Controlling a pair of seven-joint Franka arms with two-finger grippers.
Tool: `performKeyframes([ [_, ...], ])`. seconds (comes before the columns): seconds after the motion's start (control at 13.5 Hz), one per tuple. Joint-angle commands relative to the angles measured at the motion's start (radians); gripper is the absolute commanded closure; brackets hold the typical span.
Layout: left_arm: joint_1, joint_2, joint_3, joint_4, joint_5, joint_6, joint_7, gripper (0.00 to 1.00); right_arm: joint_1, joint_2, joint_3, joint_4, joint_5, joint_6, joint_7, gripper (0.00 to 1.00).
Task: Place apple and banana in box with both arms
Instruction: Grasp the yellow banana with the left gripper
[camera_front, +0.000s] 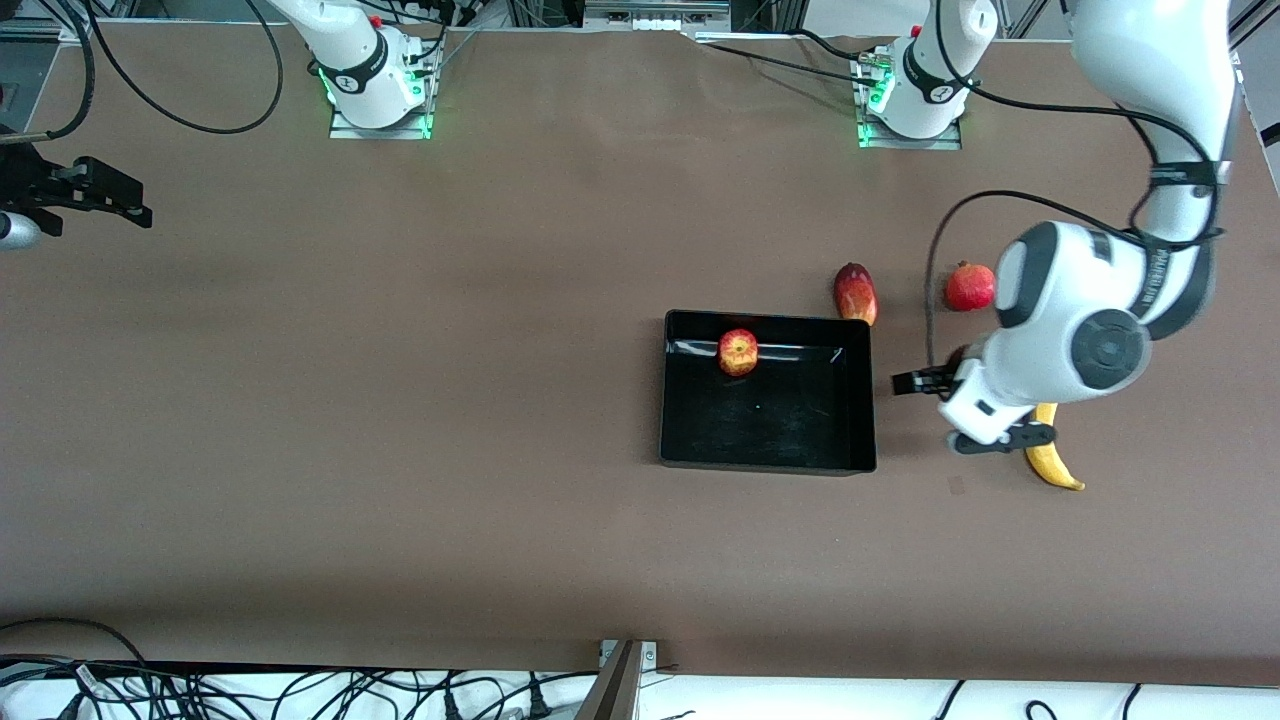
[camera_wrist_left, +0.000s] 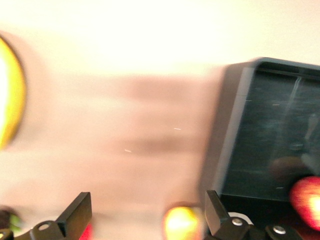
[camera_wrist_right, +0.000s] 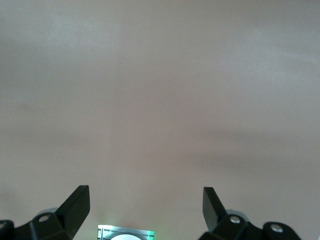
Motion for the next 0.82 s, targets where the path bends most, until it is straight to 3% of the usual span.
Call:
performKeyframes([
  [0.0,0.043,0.040,0.008,0.016,0.001,-0.008,0.130,0.00,-0.016,0.008,0.016,0.023,-0.007,-0.020,-0.005,0.00],
  [0.22,0.129,0.102,0.009,0.034,0.111,0.058,0.205,0.00,-0.017,0.008,0.016,0.023,-0.007,-0.020,-0.006,0.00],
  [0.37,0.174,0.141,0.011,0.036,0.116,0.126,0.285,0.00,-0.017,0.008,0.016,0.023,-0.007,-0.020,-0.005,0.00],
  [0.74,0.220,0.207,0.009,0.026,0.211,0.227,0.323,0.00,-0.016,0.008,0.016,0.023,-0.008,-0.020,0.000,0.00],
])
